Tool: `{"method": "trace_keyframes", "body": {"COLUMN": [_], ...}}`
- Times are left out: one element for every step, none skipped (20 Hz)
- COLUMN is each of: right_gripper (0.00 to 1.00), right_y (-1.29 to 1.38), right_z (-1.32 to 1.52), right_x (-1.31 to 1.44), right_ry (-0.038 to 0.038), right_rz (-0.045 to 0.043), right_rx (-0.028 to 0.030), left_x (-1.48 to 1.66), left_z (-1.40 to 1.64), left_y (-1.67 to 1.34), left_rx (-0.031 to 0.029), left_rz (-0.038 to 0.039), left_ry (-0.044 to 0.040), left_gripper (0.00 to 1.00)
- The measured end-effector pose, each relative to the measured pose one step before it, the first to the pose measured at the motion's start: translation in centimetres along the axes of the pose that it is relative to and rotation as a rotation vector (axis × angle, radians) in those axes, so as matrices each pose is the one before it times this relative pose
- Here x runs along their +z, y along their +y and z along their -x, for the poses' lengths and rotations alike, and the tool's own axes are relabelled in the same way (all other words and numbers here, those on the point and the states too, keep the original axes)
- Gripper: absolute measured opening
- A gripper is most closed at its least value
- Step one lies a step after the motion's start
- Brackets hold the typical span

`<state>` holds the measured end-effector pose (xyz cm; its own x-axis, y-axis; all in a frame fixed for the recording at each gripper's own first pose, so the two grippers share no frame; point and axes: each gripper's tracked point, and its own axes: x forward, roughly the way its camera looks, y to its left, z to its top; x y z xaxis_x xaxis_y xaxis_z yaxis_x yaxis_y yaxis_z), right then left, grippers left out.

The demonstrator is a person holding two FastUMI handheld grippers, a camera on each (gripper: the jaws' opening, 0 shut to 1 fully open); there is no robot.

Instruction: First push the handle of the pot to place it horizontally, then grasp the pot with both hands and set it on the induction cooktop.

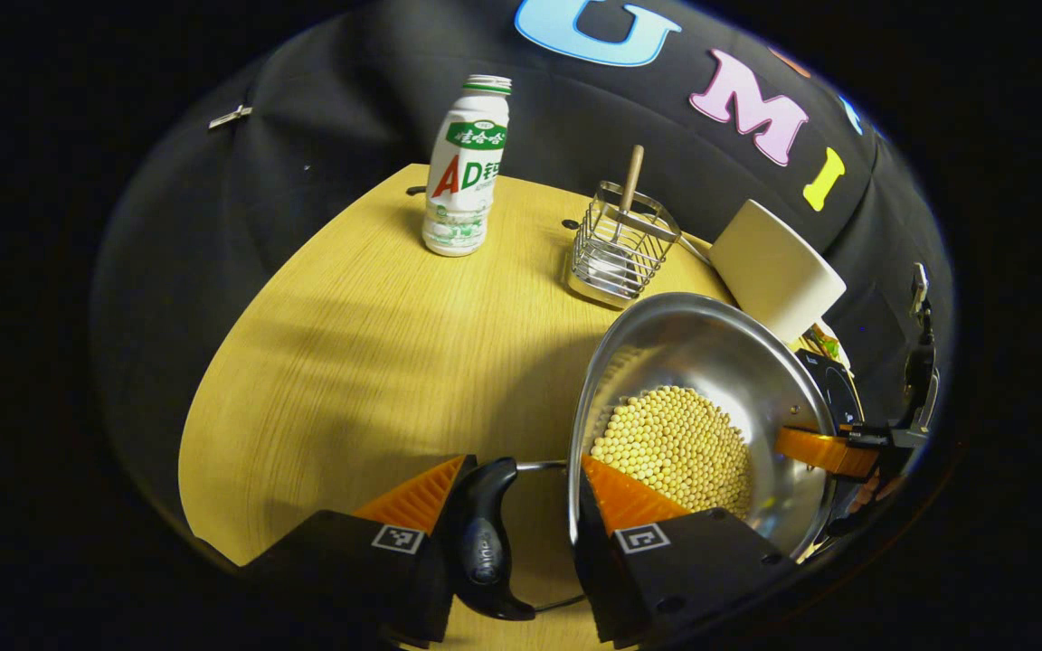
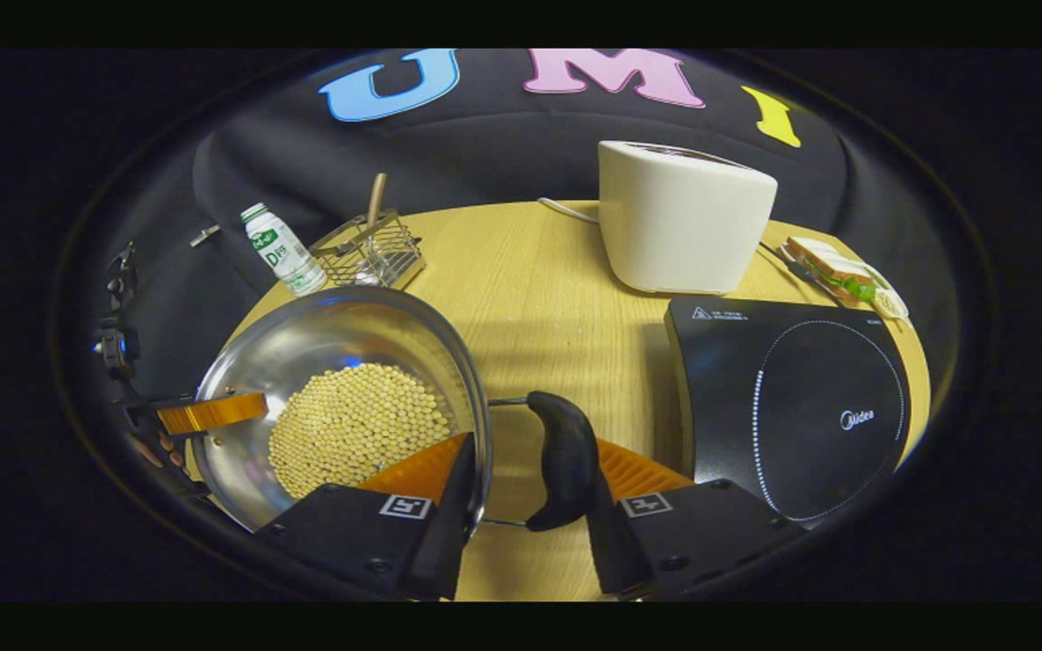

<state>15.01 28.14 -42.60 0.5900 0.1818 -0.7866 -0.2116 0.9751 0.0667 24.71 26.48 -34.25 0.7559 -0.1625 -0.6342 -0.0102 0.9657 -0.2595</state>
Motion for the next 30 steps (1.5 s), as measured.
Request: {"method": "trace_keyframes", "body": {"right_gripper": [0.6,0.6,0.6,0.6,0.6,0.6,0.56,0.56,0.6,0.6,0.6,0.6,0.6,0.6,0.6,0.6,0.6,0.6,0.6,0.6,0.6,0.6,0.6,0.6,0.6,0.6,0.6,0.6,0.6,0.6], "right_y": [0.153,0.133,-0.028,-0.056,0.024,-0.054,-0.154,-0.161,-0.37,-0.378,-0.528,-0.537,-0.604,-0.752,-0.91,-0.951,-1.031,-0.928,-1.065,-0.991,-1.001,-1.027,-1.021,-1.084,-1.096,-1.025,-0.954,-0.999,-1.138,-0.864], "right_z": [0.272,0.314,0.388,0.377,0.435,0.459,0.471,0.532,0.588,0.564,0.561,0.558,0.553,0.597,0.649,0.637,0.582,0.598,0.493,0.556,0.583,0.429,0.354,0.275,0.283,0.243,0.281,0.181,0.218,0.051], "right_x": [-0.044,0.183,0.098,0.15,0.326,0.25,0.277,0.395,0.333,0.443,0.317,0.251,0.292,0.379,0.54,0.469,0.352,0.379,0.31,0.337,0.366,0.248,0.008,0.067,0.025,0.184,0.147,0.207,0.103,0.026], "right_ry": [0.00417,-0.00649,-0.0056,-0.00466,-0.00566,-0.00263,-0.0045,-0.00561,-0.00696,-0.00835,-0.00096,0.00161,-0.00018,-0.00213,-0.00711,-0.00775,-0.00521,-0.00487,-0.00541,-0.00713,-0.01127,-0.00763,-0.00049,0.0021,0.00346,-0.00083,-0.00315,-0.00352,-0.00252,0.00007], "right_rz": [-0.00495,0.0074,0.0065,0.00389,0.00022,0.00254,0.00389,0.0007,-0.00159,-0.002,-0.00701,-0.01201,-0.01128,-0.00461,-0.00063,-0.00185,-0.00531,-0.00442,0.00054,0.00284,0.00411,-0.00209,-0.00536,-0.00239,-0.00193,-0.00479,-0.00348,-0.0015,-0.00141,-0.00255], "right_rx": [0.00609,0.00552,0.00241,0.00301,0.00393,0.00358,0.00363,0.00324,0.00181,0.00133,0.00199,0.00552,0.00505,0.00031,-0.00326,-0.00463,-0.00508,-0.00529,-0.00498,-0.00392,-0.00104,-0.00056,-0.00237,-0.00474,-0.00587,-0.00399,-0.00387,-0.00472,-0.00354,-0.0024], "left_x": [-0.187,0.063,0.075,0.083,0.119,0.199,0.098,0.291,0.239,0.308,0.283,0.384,0.334,0.364,0.279,0.289,0.201,0.218,0.031,0.184,-0.012,0.079,0.068,0.013,-0.094,-0.034,-0.03,-0.036,0.048,0.006], "left_z": [0.352,0.383,0.397,0.443,0.407,0.481,0.392,0.517,0.396,0.401,0.277,0.281,0.219,0.197,0.225,0.091,0.008,-0.033,0.056,0.065,-0.117,-0.107,-0.127,-0.165,-0.221,-0.277,-0.233,-0.263,-0.282,-0.249], "left_y": [0.018,-0.053,-0.168,-0.163,-0.222,-0.234,-0.382,-0.354,-0.563,-0.608,-0.729,-0.736,-0.877,-0.968,-1.095,-1.072,-1.187,-1.162,-1.179,-1.122,-1.165,-1.107,-1.14,-1.151,-1.072,-1.081,-1.056,-0.994,-1.02,-0.959], "left_rx": [0.00608,0.00249,0.00198,0.00137,0.00087,0.0026,0.0021,0.00197,-0.00032,-0.00127,-0.00058,-0.00001,-0.00055,-0.00279,-0.004,-0.00547,-0.0058,-0.00585,-0.00573,-0.00657,-0.00783,-0.00739,-0.00553,-0.00302,-0.00254,-0.00319,-0.00408,-0.00399,-0.00247,-0.00192], "left_rz": [-0.00027,-0.00015,0.00037,0.00143,-0.00026,-0.00063,-0.00269,-0.00128,-0.00026,-0.00352,-0.00336,-0.0067,-0.00654,-0.0065,-0.00832,-0.0053,-0.00084,-0.00205,-0.0034,-0.00179,-0.00088,-0.0004,-0.00225,-0.0057,-0.00596,-0.00409,-0.00109,-0.00174,-0.00314,-0.00593], "left_ry": [0.00083,-0.00319,-0.00494,-0.00383,-0.00535,-0.00368,-0.00177,-0.0025,-0.00385,-0.00348,-0.00274,-0.00245,-0.00068,-0.00256,-0.00196,-0.00184,-0.00129,-0.00268,-0.00137,-0.00094,-0.00017,0.00032,0.00053,-0.00009,0.00026,0.00172,0.00118,0.00159,0.00068,0.00046], "left_gripper": [0.61,0.63,0.61,0.61,0.61,0.61,0.61,0.61,0.61,0.61,0.61,0.61,0.61,0.61,0.61,0.61,0.61,0.61,0.61,0.61,0.61,0.61,0.61,0.61,0.61,0.61,0.61,0.61,0.61,0.61]}}
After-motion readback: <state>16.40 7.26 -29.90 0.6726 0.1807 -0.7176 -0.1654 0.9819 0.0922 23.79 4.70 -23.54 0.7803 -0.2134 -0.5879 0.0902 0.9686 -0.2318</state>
